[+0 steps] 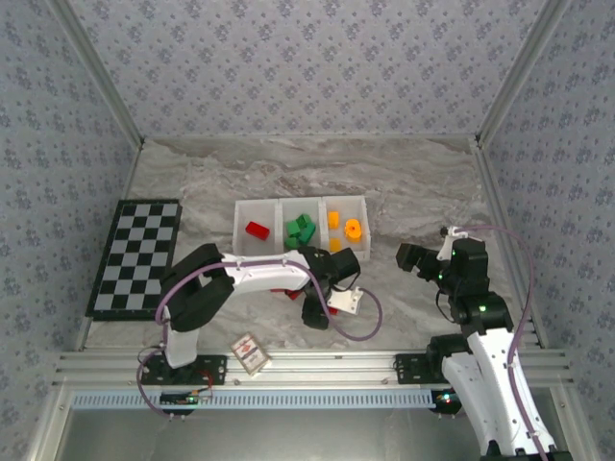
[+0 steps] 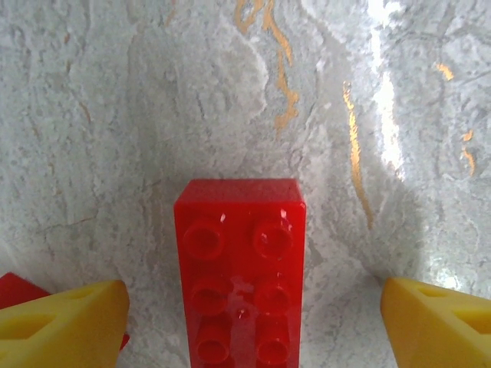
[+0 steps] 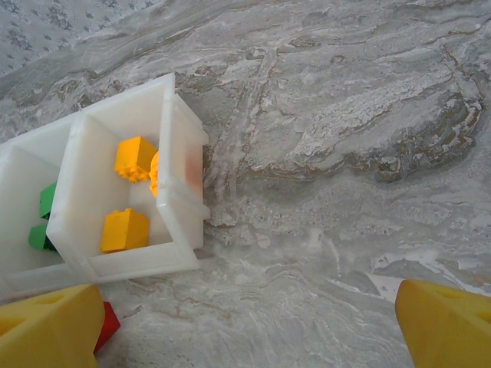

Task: Sort the legos into containers by color
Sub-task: Pick up the lego from the middle-left of the table.

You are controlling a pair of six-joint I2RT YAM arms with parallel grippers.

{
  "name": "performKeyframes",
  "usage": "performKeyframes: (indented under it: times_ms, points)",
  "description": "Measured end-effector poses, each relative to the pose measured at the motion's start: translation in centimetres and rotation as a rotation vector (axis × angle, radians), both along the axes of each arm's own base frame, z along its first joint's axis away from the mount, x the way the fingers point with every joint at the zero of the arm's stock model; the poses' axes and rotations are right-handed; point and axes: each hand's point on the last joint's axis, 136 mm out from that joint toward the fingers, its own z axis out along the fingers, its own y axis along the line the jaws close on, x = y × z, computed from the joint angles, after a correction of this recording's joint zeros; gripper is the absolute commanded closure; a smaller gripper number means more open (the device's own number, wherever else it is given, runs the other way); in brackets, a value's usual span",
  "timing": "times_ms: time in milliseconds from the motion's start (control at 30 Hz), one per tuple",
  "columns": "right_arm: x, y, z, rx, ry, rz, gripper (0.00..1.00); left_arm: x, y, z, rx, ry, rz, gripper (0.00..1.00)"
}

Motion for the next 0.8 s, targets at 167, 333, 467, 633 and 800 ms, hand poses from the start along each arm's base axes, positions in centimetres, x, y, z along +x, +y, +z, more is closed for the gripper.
performKeyframes:
  times_ms: [167,333,467,633,800]
  points:
    - [0.0,-0.1,0.0,0.000,0.000,-0.004,0.00,0.1,-0.7,0.1,-0.031,-0.004,-0.009,0.28]
    - [0.0,-0.2,0.0,0.001,0.000,-0.010,0.00,-0.1,-1.4,0.3,-0.054,-0.006,-0.019,0.34]
    - [0.1,-0.3,0.0,0.001,0.000,-0.011,0.00,-0.3,-1.6,0.2,-0.061,0.002,-0.019,0.46]
    - [0.1,-0.3,0.0,0.001,0.000,-0.012,0.00,-0.2,-1.7,-0.2,-0.057,0.002,-0.011,0.58]
    - [0.1,-0.3,0.0,0.001,0.000,-0.014,0.00,-0.2,-1.5,-0.6,-0.044,0.006,-0.002,0.65]
